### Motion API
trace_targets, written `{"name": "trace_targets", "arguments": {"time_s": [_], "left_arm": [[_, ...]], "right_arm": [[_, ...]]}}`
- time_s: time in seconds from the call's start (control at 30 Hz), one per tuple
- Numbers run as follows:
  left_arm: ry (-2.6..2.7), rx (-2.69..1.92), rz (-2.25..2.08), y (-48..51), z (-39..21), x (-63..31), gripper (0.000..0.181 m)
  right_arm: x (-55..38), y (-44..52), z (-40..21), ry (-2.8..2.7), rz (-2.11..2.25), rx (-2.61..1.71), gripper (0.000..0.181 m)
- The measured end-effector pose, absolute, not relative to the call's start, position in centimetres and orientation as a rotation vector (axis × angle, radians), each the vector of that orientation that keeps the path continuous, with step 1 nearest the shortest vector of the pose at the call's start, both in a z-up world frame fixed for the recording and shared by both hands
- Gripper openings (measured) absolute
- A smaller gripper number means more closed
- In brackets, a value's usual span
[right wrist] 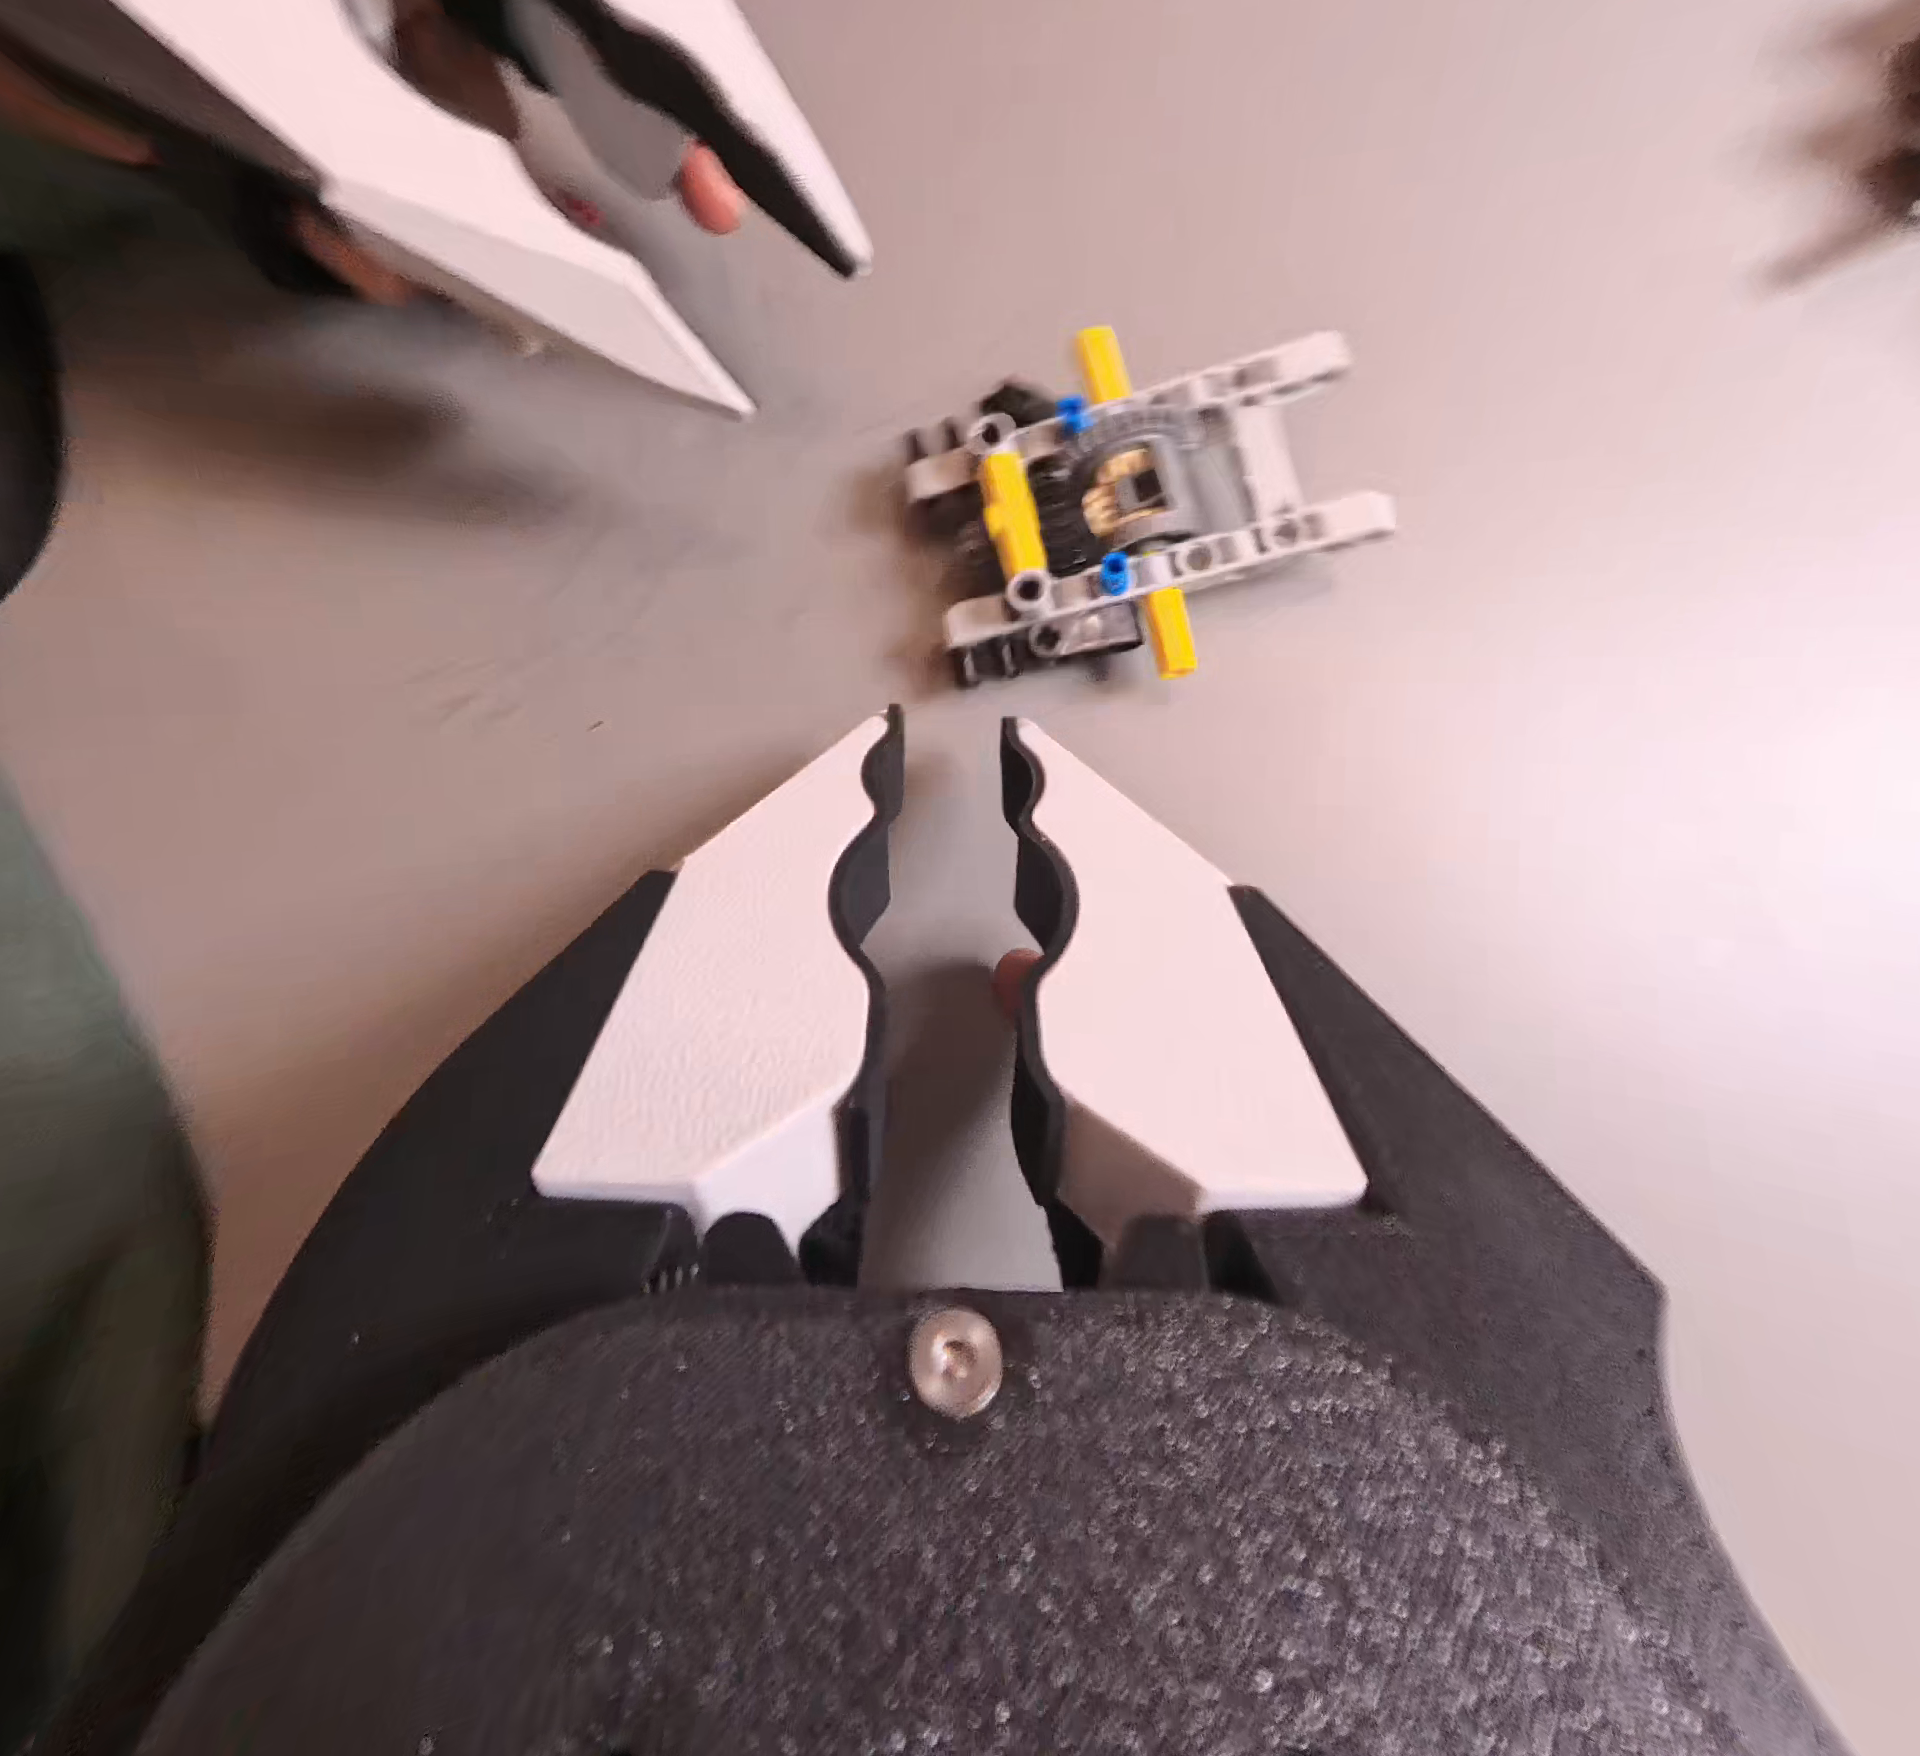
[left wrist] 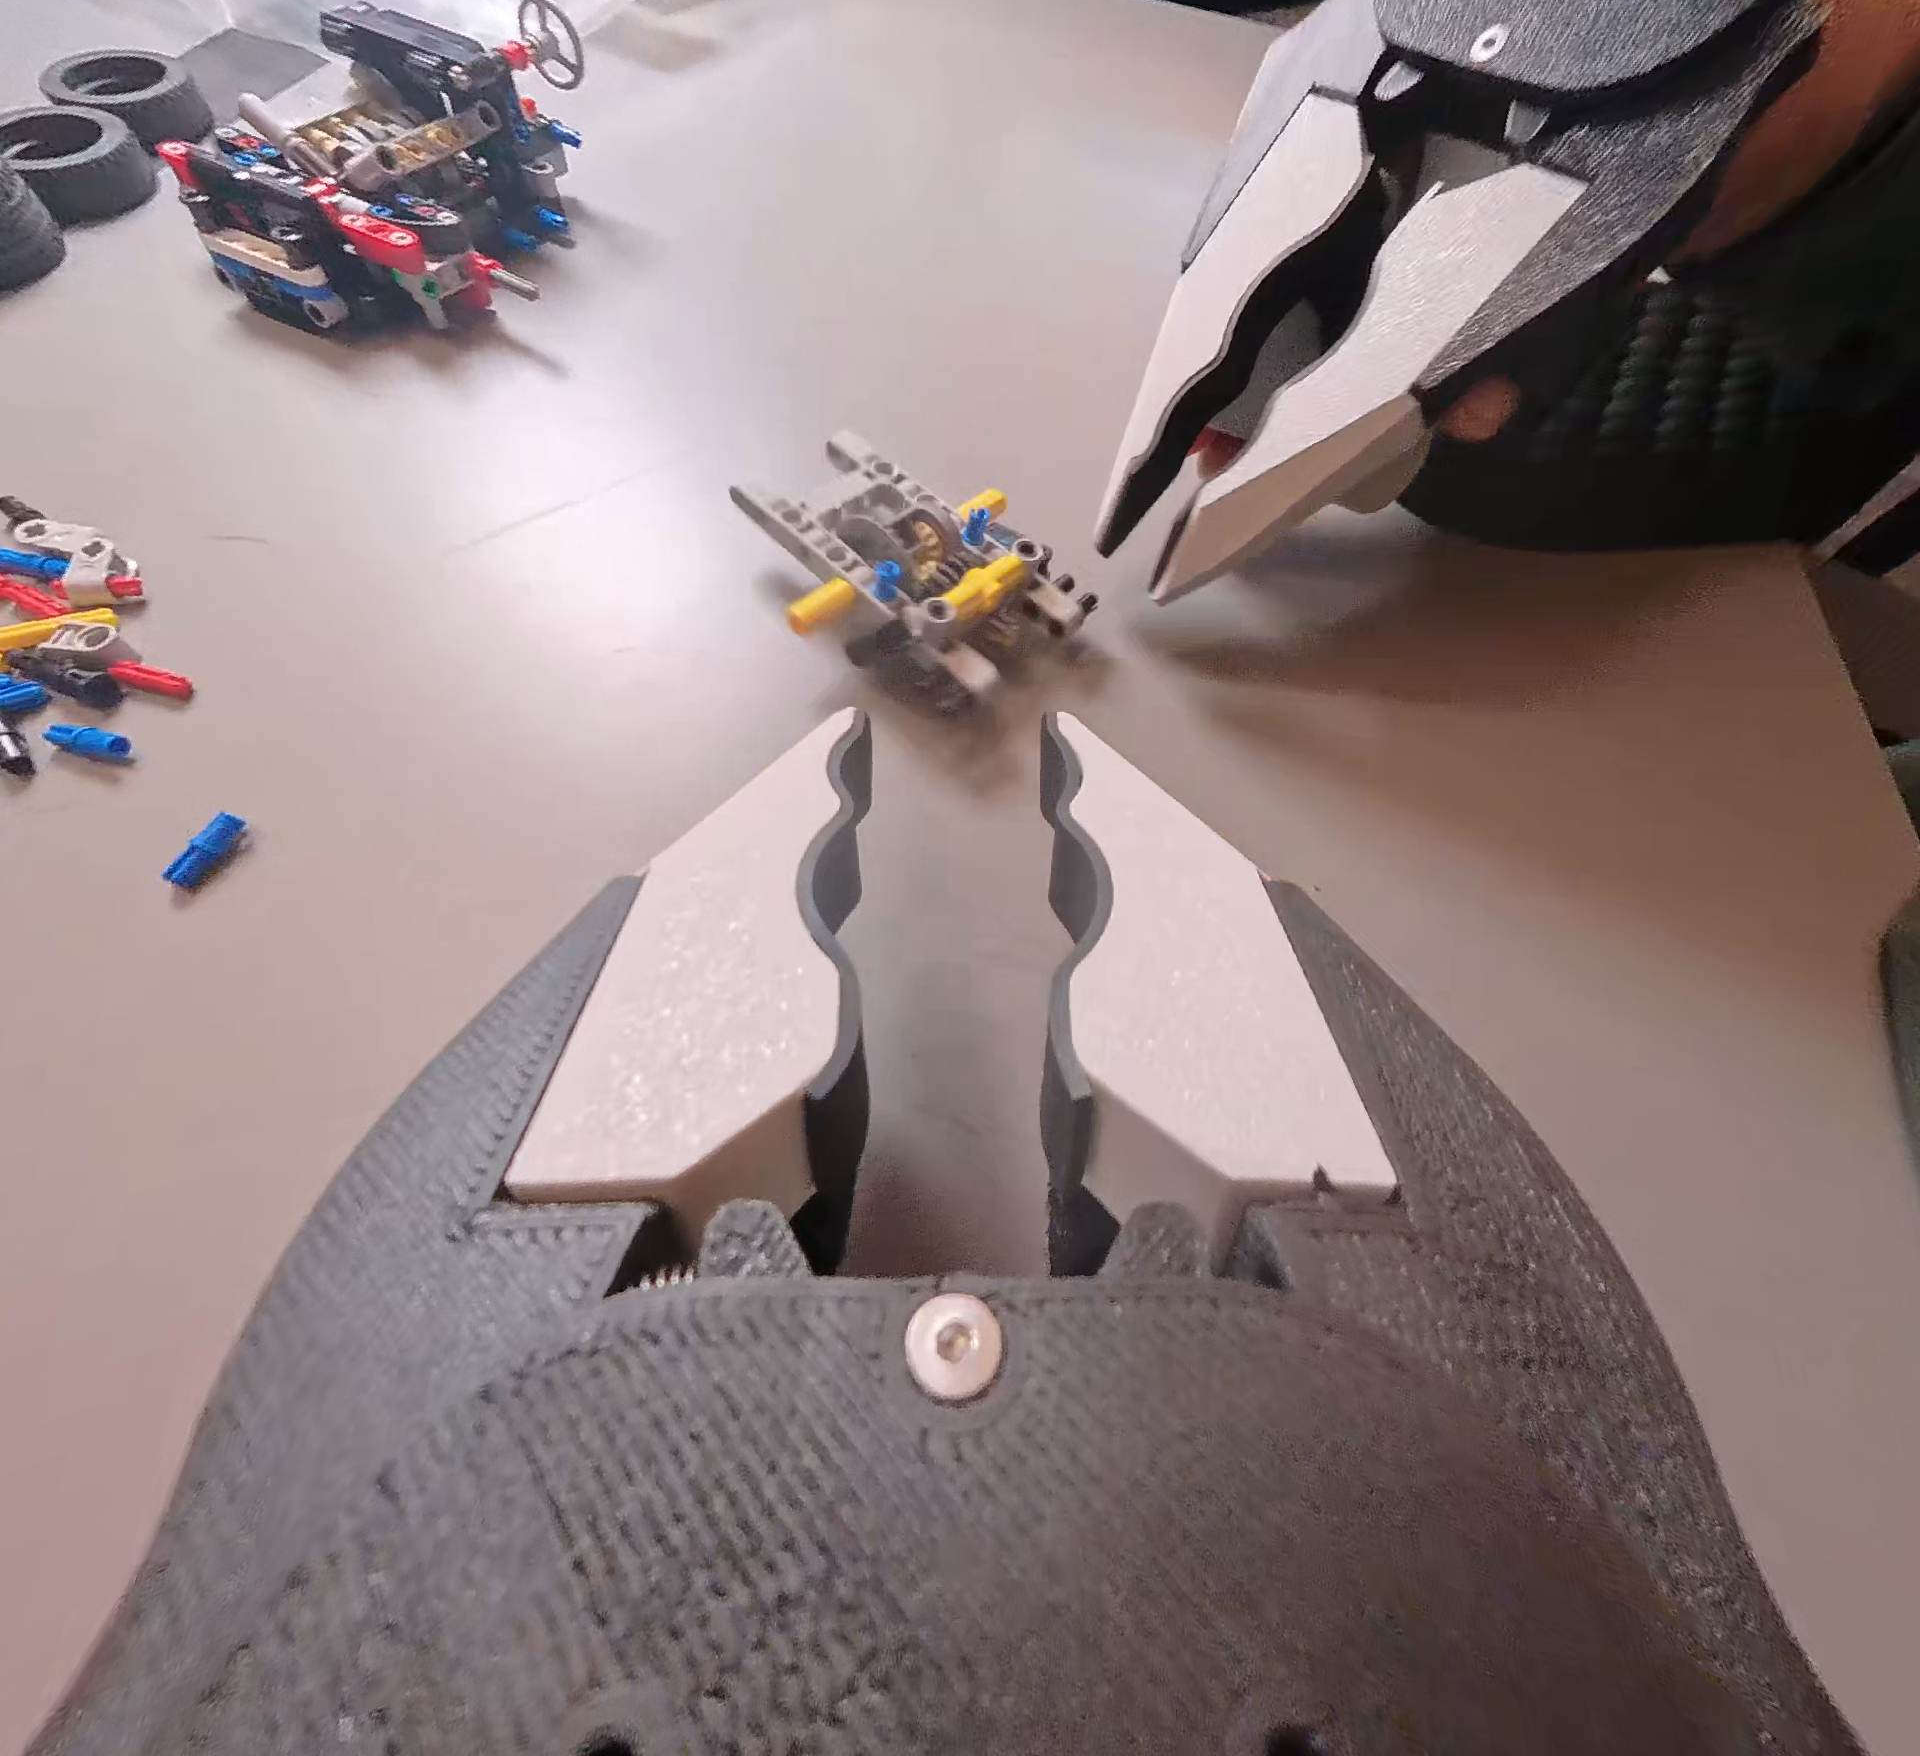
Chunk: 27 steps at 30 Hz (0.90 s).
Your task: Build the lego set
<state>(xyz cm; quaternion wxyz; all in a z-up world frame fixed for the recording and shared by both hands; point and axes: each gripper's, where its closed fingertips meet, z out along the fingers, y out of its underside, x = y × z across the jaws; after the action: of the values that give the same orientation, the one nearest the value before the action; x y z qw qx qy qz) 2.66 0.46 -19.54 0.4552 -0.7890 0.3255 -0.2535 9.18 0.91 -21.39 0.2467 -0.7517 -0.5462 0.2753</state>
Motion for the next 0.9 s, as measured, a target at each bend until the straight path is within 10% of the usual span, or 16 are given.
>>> {"name": "trace_targets", "arguments": {"time_s": [0.03, 0.33, 0.53, 0.9], "left_arm": [[0.823, -1.951, -0.614, 0.3, -19.7, 2.8, 0.030], [0.875, -1.992, -0.499, 0.7, -20.8, 3.1, 0.034], [0.927, -2.085, -0.483, 1.5, -22.3, 4.4, 0.067], [0.992, -2.095, -0.356, 1.8, -22.4, 1.2, 0.028]], "right_arm": [[9.2, 0.1, -21.2, -1.528, 0.784, -2.037, 0.019], [10.1, 5.0, -19.6, -1.666, 0.536, -1.677, 0.034], [8.5, 8.3, -20.8, -1.861, 0.561, -1.465, 0.061], [6.3, 3.4, -21.4, -1.964, 0.719, -1.363, 0.010]]}}
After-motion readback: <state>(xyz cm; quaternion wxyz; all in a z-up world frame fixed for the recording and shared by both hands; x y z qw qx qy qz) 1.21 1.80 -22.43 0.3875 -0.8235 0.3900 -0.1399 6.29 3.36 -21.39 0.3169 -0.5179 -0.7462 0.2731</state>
